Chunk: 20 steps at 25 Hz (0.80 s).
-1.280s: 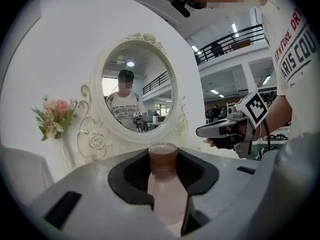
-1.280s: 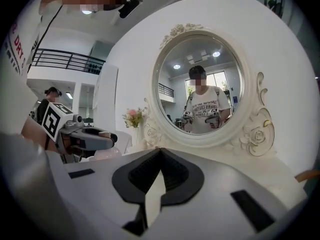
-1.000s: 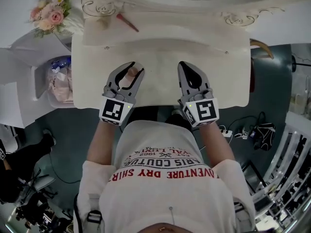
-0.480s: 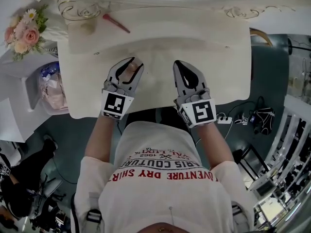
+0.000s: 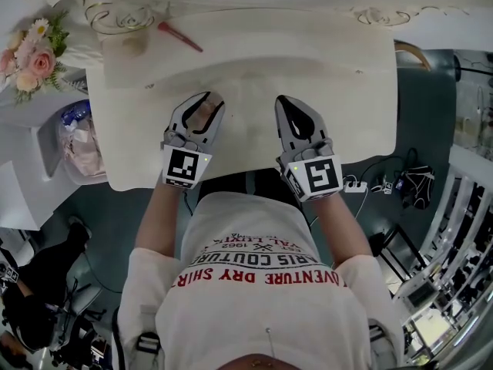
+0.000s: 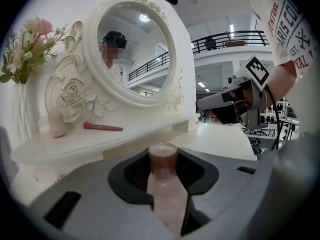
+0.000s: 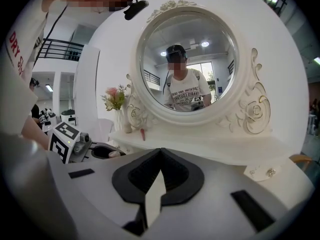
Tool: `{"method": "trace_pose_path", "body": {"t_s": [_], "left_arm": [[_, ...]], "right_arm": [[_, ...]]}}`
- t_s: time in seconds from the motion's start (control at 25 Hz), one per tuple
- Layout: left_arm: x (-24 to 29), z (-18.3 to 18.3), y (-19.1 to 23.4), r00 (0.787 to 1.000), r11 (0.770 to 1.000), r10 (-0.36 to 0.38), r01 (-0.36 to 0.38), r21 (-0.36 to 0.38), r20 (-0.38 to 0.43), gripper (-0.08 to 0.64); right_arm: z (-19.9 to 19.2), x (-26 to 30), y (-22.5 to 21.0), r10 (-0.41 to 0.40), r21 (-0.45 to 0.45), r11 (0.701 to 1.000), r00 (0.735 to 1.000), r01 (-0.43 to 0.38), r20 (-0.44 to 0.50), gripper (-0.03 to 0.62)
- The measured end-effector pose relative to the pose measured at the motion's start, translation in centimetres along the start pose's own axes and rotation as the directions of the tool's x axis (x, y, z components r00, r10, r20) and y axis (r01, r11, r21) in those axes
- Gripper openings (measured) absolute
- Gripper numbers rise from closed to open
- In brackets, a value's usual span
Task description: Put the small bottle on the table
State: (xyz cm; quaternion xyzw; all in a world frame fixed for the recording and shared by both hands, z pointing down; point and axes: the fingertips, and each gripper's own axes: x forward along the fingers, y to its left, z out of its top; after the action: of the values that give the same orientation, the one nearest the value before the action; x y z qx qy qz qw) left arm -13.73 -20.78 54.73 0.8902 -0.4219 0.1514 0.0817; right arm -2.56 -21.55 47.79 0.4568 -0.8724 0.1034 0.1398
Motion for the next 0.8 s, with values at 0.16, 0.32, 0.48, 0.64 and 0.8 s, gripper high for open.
{"method": "trace_pose_path", "body": {"t_s": [0.16, 0.32, 0.48, 0.64, 0.8], "left_arm": [[-0.2, -0.3, -0.4, 1.0, 1.0, -0.003, 0.003, 0.021, 0.001, 0.138], [-0.1, -0.3, -0.4, 1.0, 1.0, -0.01, 0.009, 0.02, 0.012, 0.138], [-0.2, -0.5, 0.0, 1.0, 0.999, 0.017, -0.017, -0.044, 0.0, 0.17], [-1.1, 1.4, -0.2, 0.999, 0.997, 0.03, -0.028, -0.075, 0.03, 0.224], [-2.4, 4.9, -0.8, 0.996, 0.999, 0.043, -0.041, -0.021, 0.074, 0.224]], "right_arm": [[0.2, -0.1, 0.2, -0.001, 0.003, 1.0, 1.0, 0.001, -0.003, -0.002], [0.6, -0.1, 0.5, 0.008, -0.004, 1.0, 1.0, -0.008, 0.0, -0.002], [1.2, -0.1, 0.8, 0.014, 0.008, 1.0, 1.0, -0.014, -0.001, -0.002], [2.1, -0.6, 1.0, 0.024, -0.004, 1.0, 1.0, -0.024, 0.011, -0.002], [3.5, -0.9, 1.0, 0.032, -0.018, 0.999, 0.999, -0.031, 0.041, -0.001]]}}
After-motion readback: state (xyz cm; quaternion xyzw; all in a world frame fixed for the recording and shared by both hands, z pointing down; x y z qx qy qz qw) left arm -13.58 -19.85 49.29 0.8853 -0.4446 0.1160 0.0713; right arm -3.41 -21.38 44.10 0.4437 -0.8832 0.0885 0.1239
